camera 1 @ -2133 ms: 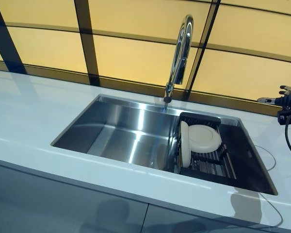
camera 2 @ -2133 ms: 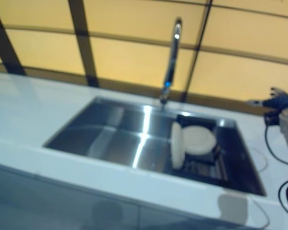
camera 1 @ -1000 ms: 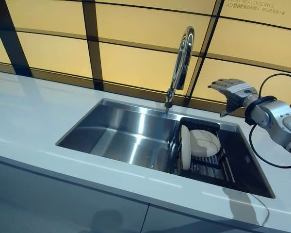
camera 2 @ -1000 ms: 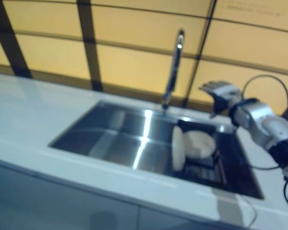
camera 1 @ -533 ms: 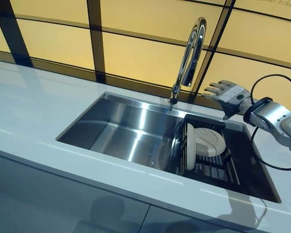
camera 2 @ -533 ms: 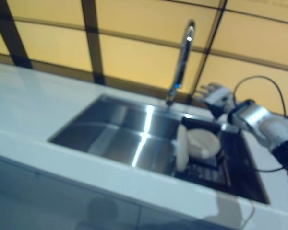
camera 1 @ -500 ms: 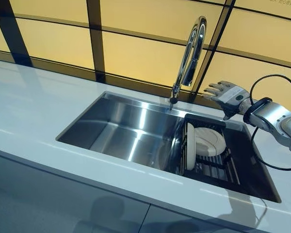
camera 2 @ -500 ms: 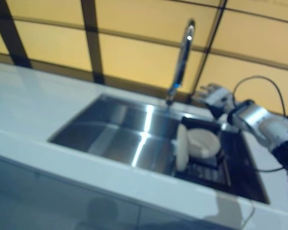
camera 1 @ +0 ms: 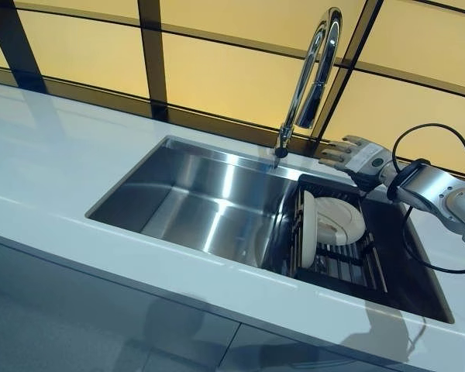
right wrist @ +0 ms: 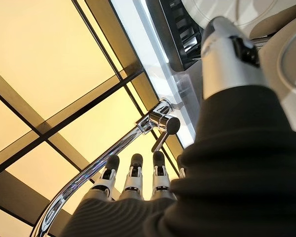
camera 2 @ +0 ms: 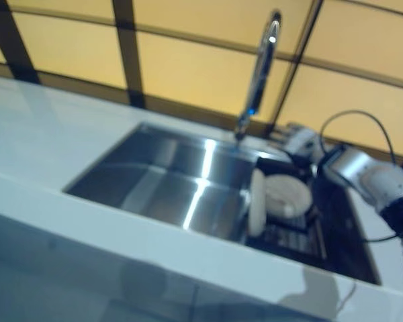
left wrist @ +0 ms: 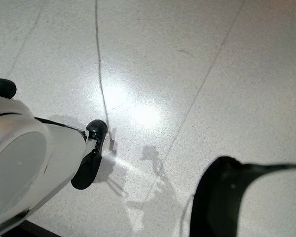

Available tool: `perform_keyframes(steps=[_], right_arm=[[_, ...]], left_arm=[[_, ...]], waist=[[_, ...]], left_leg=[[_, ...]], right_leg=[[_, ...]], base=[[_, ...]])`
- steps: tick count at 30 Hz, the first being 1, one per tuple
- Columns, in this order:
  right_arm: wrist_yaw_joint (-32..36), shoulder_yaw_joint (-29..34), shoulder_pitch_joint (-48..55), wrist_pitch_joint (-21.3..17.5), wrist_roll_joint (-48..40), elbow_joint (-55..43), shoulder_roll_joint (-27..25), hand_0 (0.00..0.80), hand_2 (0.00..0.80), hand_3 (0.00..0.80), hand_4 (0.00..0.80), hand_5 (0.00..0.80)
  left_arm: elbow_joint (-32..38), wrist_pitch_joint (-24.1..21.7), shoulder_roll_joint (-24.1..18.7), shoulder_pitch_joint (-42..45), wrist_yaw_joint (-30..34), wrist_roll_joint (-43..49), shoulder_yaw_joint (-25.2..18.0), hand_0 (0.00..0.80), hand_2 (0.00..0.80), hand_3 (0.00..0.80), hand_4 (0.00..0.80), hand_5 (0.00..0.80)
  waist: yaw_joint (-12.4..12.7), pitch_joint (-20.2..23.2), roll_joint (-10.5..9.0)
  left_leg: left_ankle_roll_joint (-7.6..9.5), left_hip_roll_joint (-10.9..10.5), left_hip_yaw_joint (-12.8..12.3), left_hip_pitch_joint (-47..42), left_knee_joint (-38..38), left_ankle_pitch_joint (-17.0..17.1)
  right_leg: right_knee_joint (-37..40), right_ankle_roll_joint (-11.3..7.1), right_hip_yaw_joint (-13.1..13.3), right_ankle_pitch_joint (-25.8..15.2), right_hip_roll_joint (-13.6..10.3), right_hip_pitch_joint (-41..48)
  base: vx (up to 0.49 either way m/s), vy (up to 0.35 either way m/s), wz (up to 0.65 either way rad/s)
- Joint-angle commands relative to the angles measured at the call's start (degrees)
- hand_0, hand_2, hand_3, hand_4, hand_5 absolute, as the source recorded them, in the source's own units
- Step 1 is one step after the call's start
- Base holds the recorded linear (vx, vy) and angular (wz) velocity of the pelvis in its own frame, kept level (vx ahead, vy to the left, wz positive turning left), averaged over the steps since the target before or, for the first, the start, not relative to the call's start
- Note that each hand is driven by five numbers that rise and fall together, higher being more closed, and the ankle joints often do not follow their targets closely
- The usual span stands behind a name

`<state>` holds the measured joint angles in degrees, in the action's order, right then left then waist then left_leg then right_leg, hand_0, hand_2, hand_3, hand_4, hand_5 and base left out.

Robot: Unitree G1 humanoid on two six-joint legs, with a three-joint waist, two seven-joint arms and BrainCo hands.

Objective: Take plates into dishwasher

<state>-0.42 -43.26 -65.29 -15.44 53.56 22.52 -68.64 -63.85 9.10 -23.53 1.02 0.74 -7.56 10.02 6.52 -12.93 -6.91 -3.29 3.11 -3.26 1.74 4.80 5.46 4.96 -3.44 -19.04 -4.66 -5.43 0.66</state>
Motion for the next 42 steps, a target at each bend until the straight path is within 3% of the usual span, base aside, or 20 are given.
perform_keyframes(steps=[1,42], right_arm=[[-1.9,-1.7,-5.9,1.5,-1.0,-1.3,-3.9,0.0,0.0,0.0,0.0,0.0],[0.2,-1.6,-4.6,-0.6,-4.8,-2.7,-0.4,0.0,0.0,0.0,0.0,0.0]], left_arm=[[-0.2,-0.8,-2.3,-1.1,-0.8,0.5,1.7,0.0,0.0,0.0,0.0,0.0],[-0.5,-1.3,-1.4,-1.6,-1.3,-1.5,0.7,0.0,0.0,0.0,0.0,0.0]], waist=[[1.3,0.5,-0.97],[2.1,-0.6,-0.65]], left_leg=[[1.69,-0.9,-0.1,-1.0,0.2,-5.0],[1.56,-1.1,0.8,0.1,0.2,-4.6]], right_leg=[[-0.9,-5.41,2.3,1.2,-1.2,0.8],[-0.8,-5.26,1.5,1.1,-1.4,0.3]], base=[[0.0,0.0,0.0],[0.0,0.0,0.0]])
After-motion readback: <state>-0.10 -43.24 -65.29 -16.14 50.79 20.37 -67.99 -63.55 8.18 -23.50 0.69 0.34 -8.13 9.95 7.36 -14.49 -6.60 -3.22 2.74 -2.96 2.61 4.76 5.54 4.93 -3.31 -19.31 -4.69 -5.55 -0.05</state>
